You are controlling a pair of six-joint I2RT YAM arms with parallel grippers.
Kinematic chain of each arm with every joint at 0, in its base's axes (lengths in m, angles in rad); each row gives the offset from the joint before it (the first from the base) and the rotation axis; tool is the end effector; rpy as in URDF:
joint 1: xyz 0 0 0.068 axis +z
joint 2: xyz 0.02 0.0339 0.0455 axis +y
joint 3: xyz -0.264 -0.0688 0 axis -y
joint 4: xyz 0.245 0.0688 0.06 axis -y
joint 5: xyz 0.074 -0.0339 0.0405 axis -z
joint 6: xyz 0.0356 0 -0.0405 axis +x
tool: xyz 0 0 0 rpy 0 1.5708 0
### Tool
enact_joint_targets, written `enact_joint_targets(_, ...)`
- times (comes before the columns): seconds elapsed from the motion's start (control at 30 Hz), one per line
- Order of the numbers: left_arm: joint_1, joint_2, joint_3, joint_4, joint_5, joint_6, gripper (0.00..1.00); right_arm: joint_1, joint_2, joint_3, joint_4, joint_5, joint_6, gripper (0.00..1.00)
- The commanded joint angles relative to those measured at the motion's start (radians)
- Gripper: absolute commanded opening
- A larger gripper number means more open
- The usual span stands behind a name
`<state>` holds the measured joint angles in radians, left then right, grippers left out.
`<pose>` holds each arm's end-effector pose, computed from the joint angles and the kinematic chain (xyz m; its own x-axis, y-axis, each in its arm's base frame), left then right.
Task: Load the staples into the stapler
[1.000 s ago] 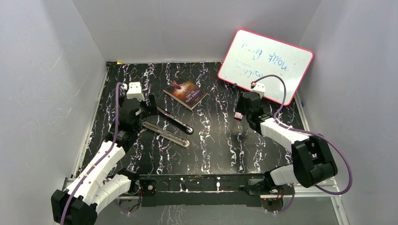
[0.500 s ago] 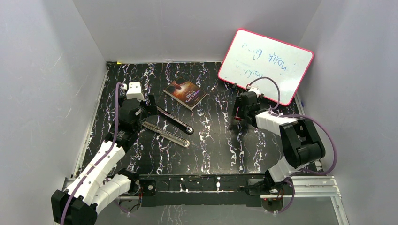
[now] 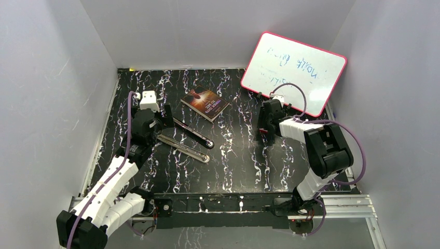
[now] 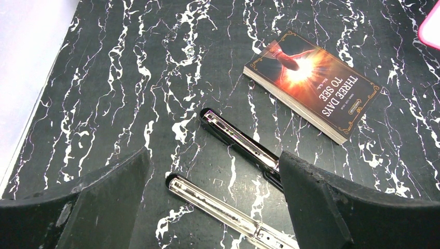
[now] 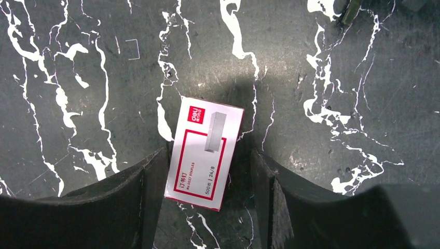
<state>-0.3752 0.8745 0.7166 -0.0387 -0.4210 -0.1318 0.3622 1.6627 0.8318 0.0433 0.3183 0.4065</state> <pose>0.1975 -0.0621 0.3160 -0.1751 -0.0599 -0.9827 -0.0620 0.9968 -0.0498 0.3123 0.1064 0.1595 -0.6601 0.1515 -0.7357 0.1426 0.9869 0.0753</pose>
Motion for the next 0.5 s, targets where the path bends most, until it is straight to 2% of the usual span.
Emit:
enact_joint_targets(0.0,0.006,-0.026,0.008,0.009,-0.005,0.006,0.94,-0.001,0.024,0.039,-0.021,0.022,-0.028,0.64)
enact_joint_targets(0.17,0.006,-0.020,0.009,0.007,0.003,0.005,0.94,0.000,0.042,0.049,-0.026,-0.007,-0.049,0.53)
enact_joint_targets(0.23,0.006,-0.008,0.013,0.000,0.016,-0.009,0.94,0.014,0.048,0.066,-0.028,-0.062,-0.106,0.49)
enact_joint_targets(0.33,0.007,0.073,0.043,-0.024,0.096,-0.066,0.95,0.101,0.101,0.134,-0.105,-0.233,-0.304,0.49)
enact_joint_targets(0.47,0.014,0.190,0.090,-0.034,0.200,-0.119,0.96,0.185,0.113,0.112,-0.117,-0.460,-0.489,0.50)
